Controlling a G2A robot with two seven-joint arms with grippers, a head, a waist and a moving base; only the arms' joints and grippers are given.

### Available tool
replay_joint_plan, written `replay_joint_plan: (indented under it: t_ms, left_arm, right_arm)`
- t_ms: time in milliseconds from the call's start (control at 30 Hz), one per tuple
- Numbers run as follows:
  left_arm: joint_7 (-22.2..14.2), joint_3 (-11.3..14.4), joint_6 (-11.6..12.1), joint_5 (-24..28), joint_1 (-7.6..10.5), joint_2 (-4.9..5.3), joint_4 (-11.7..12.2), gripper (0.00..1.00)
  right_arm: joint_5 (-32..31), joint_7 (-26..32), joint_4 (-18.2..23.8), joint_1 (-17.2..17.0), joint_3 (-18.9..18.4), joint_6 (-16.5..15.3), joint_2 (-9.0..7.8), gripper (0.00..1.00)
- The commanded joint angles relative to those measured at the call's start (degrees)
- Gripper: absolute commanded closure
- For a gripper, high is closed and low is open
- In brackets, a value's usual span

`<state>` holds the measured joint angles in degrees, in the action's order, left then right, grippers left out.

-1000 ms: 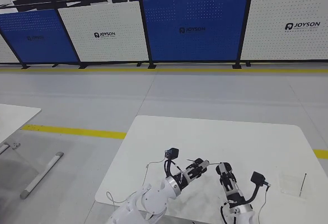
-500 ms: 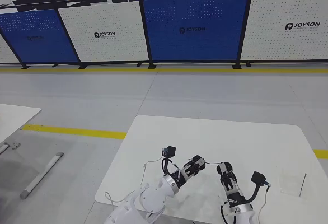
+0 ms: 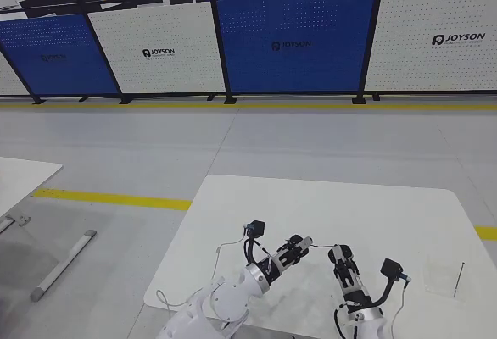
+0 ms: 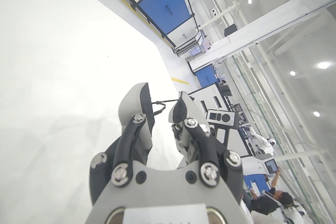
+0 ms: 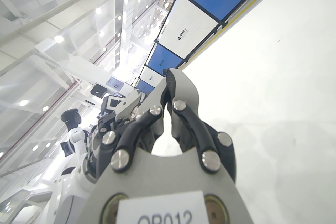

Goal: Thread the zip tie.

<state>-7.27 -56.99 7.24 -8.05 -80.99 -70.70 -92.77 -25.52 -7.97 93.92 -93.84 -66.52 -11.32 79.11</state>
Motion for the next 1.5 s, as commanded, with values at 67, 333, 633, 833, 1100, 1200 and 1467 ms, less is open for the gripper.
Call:
replay_joint_plan:
  t_ms: [67,333,633,833,1100,1200,1467]
  left_arm:
    - [-0.05,-0.01,0.02,-0.10,-0.04,0.00,0.02,0.88]
    - [0.13,0.11,0.45,-0.35,-0.10,-0.03,0.30,0.90]
    - [0.12,0.23,0.45,-0.79,-0.20,-0.04,0.34,1.00]
    - [-0.36,0.24,0.06,0.86,-0.28,-0.13,0.21,1.00]
    - [0.57,-1.68,-1.51,6.60,-1.69,-0.12,-2.83,1.00]
    - [3.25,-2.85,-1.99,7.42,-3.11,-0.06,-5.00,1.00]
    - [4.31,-3.67,-2.06,7.78,-4.30,0.04,-7.00,1.00]
  right_arm:
    - [0.43,-0.03,-0.02,-0.05,-0.17,-0.16,0.01,1.00]
    - [1.28,-0.11,-0.24,-0.04,-0.41,-0.54,0.05,1.00]
    - [1.13,0.02,-0.26,-0.10,-0.45,-0.90,0.05,1.00]
    - [0.75,2.38,-0.34,0.27,-0.46,-0.78,-0.08,0.00]
    - [-0.23,4.85,-0.33,-0.09,-1.60,-2.69,-0.55,0.00]
    - [0.27,5.08,-0.53,-0.31,-2.23,-3.52,-0.69,0.00]
    - [0.65,5.37,-0.54,-0.35,-2.36,-3.87,-0.72,0.00]
